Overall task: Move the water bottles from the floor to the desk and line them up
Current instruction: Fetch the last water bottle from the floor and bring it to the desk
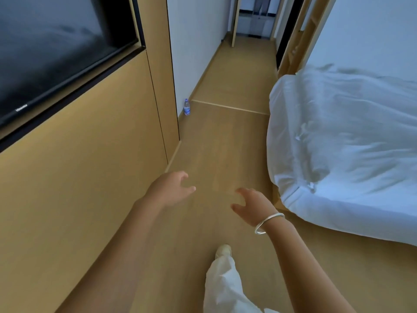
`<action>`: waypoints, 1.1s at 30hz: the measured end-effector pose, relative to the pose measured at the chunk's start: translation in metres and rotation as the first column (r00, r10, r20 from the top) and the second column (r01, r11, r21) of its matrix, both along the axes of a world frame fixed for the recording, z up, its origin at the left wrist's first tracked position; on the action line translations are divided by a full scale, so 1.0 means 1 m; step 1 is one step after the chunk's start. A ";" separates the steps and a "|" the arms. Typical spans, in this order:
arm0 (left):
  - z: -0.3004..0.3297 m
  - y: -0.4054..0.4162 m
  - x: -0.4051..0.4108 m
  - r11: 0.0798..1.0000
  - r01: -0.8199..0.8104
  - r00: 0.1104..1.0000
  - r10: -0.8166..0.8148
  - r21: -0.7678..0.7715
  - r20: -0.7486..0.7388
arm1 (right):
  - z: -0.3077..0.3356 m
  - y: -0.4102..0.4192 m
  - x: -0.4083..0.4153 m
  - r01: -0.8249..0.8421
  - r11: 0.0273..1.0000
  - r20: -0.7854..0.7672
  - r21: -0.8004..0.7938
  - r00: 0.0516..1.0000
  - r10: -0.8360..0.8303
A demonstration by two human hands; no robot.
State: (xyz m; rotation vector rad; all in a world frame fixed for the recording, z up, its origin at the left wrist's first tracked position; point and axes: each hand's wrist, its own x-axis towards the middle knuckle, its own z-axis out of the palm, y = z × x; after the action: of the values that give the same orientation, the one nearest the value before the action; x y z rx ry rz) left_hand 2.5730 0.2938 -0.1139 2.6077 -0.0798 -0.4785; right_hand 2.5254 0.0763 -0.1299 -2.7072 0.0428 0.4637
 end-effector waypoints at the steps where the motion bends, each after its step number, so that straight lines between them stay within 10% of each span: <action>1: -0.001 -0.005 0.022 1.000 -0.008 1.000 0.008 0.011 -0.003 | -0.003 -0.004 0.023 -0.008 1.000 -0.002 0.000 1.000 0.008; 33: 0.002 -0.101 0.721 0.996 -0.058 0.998 0.057 -0.063 -0.017 | 0.005 -0.087 0.731 -0.084 0.996 -0.051 0.010 0.995 0.085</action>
State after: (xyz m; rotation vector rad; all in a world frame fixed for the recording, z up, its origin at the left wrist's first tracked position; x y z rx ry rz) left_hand 3.2941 0.1933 -0.1115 2.5359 -0.0145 -0.4682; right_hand 3.2567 -0.0105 -0.1249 -2.6967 -0.0595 0.5571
